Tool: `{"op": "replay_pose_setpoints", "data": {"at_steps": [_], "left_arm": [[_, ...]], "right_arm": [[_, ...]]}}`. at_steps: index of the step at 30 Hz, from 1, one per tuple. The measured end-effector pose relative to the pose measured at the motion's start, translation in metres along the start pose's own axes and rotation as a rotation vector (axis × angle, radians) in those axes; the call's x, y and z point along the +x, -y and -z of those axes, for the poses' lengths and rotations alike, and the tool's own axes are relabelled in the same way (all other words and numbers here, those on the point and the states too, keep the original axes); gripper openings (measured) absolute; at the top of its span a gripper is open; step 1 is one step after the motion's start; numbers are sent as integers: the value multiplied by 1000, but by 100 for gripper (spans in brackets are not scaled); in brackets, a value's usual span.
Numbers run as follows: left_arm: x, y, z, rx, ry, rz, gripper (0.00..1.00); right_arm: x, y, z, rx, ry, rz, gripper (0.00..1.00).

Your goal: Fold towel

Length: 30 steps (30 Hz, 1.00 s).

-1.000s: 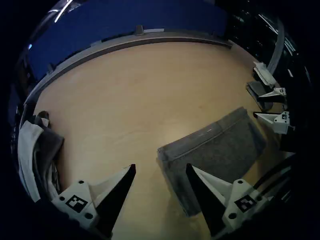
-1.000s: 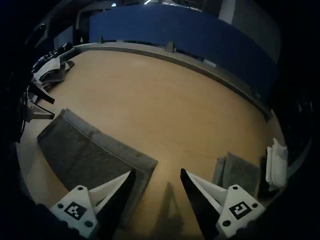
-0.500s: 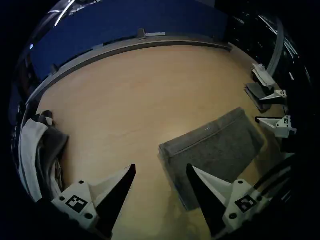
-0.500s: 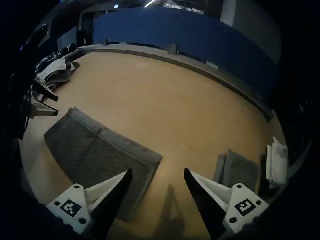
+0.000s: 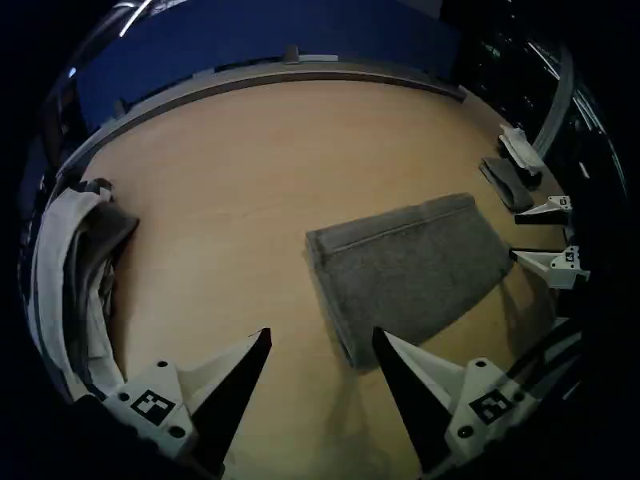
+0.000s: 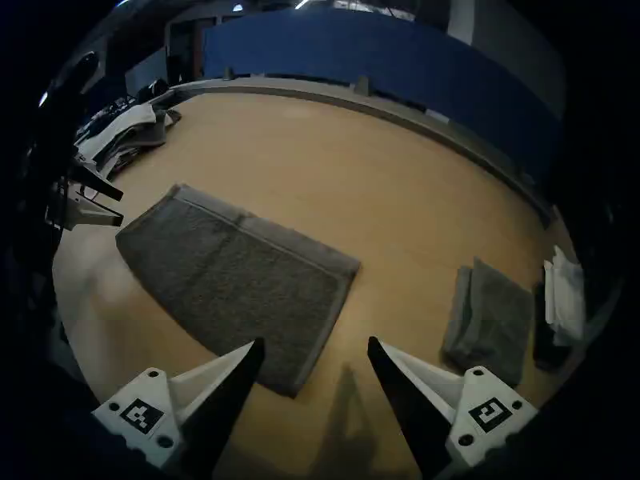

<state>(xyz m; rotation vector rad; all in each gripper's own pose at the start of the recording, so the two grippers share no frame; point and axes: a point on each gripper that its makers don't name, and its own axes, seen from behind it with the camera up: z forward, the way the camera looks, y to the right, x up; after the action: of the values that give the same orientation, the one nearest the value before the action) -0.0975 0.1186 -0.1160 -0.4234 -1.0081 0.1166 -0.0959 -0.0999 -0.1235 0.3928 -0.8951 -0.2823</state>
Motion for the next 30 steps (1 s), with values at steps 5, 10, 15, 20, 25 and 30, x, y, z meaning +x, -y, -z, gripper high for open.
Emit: {"op": "replay_pose_setpoints", "data": {"at_steps": [5, 10, 15, 20, 25, 30], "left_arm": [[-14, -3, 5, -4, 8, 16, 94], [-16, -3, 5, -3, 9, 15, 94], [-15, -4, 6, -1, 6, 9, 94], [-19, -6, 9, -5, 9, 14, 94], [-22, -8, 10, -9, 13, 20, 94], [-22, -8, 11, -10, 12, 20, 94]], "right_arm": [[-12, 7, 5, 12, 13, -11, 100], [-19, 9, 5, 24, 31, -12, 100], [-24, 11, 3, 41, 48, -8, 89], [-29, 13, 0, 60, 60, -22, 66], [-34, 16, -1, 86, 79, -41, 44], [-37, 14, -3, 83, 83, -49, 24]]}}
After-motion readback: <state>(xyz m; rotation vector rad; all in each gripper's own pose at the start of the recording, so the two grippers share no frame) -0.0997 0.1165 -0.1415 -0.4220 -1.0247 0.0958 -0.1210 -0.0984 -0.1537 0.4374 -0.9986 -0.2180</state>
